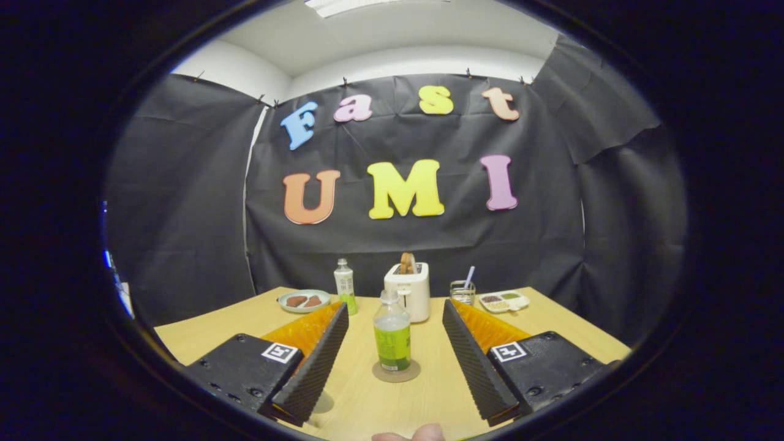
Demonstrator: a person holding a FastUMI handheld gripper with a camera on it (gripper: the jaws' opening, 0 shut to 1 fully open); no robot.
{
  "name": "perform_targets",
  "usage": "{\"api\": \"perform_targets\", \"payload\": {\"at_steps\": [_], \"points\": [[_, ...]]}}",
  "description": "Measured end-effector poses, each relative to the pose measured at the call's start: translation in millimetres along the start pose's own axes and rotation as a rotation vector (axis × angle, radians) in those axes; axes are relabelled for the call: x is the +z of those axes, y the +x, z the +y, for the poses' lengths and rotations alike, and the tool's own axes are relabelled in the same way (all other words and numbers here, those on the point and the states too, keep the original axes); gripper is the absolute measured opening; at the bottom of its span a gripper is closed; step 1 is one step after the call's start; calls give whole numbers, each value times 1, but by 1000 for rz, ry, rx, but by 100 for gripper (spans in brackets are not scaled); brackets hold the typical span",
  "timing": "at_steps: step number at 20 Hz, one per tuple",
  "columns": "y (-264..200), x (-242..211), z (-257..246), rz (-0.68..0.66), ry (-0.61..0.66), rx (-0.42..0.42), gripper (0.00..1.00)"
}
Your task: Take the bottle from table, then pour the juice into the cup, finally place the bottle on the coaster
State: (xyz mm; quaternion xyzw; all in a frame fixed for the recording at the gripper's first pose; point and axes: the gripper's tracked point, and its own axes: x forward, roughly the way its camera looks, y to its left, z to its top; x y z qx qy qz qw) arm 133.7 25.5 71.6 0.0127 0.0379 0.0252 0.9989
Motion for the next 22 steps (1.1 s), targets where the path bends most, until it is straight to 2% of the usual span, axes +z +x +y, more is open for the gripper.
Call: {"api": "perform_targets", "payload": {"at_steps": [5, 9, 15, 17, 20, 22], "points": [[-57, 30, -11, -75, -25, -48, 99], [-100, 24, -26, -112, -21, -110, 99], [-149, -19, -22, -120, -38, -161, 98], [-159, -41, -14, -108, -21, -154, 98], [-169, -66, -8, -117, -82, -179, 98], [-173, -81, 3, -114, -91, -168, 98]]}}
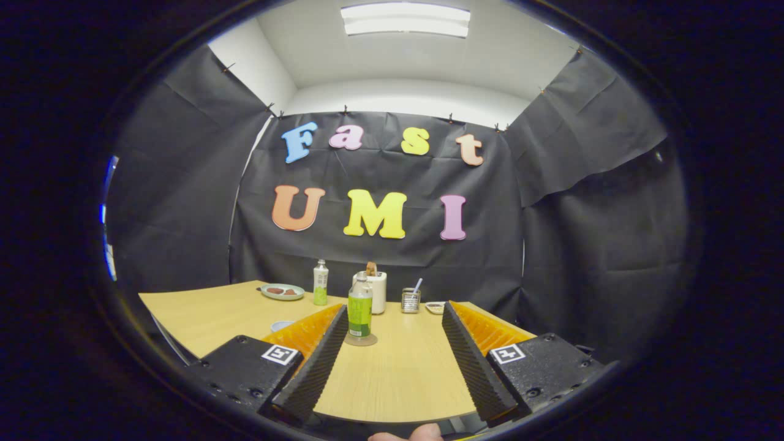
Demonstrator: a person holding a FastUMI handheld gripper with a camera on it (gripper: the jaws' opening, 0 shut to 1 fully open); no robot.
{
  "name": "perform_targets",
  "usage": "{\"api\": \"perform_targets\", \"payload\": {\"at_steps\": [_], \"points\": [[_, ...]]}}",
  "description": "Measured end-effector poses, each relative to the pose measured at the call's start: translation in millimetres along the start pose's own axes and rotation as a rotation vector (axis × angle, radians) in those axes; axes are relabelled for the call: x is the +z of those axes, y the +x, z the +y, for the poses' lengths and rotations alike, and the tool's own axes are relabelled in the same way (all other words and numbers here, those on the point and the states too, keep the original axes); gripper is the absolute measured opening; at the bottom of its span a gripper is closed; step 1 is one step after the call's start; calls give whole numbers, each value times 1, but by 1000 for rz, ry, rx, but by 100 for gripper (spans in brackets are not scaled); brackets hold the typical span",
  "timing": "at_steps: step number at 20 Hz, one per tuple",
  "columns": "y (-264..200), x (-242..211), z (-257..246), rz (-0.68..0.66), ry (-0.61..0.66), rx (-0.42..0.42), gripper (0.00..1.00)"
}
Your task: Take the bottle from table, then pour the juice into the cup, finally place the bottle on the coaster
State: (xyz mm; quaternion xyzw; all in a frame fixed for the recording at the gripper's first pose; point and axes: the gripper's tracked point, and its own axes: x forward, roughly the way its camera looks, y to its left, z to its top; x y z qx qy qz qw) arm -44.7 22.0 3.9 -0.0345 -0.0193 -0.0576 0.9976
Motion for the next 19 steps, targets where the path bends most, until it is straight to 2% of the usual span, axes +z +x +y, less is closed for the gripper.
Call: {"api": "perform_targets", "payload": {"at_steps": [3, 11, 19], "points": [[-2, -13, 15, -1, 31, 18, 98], [12, -22, 36, 3, 10, 27, 98], [17, -24, 40, 14, 21, 36, 98]]}}
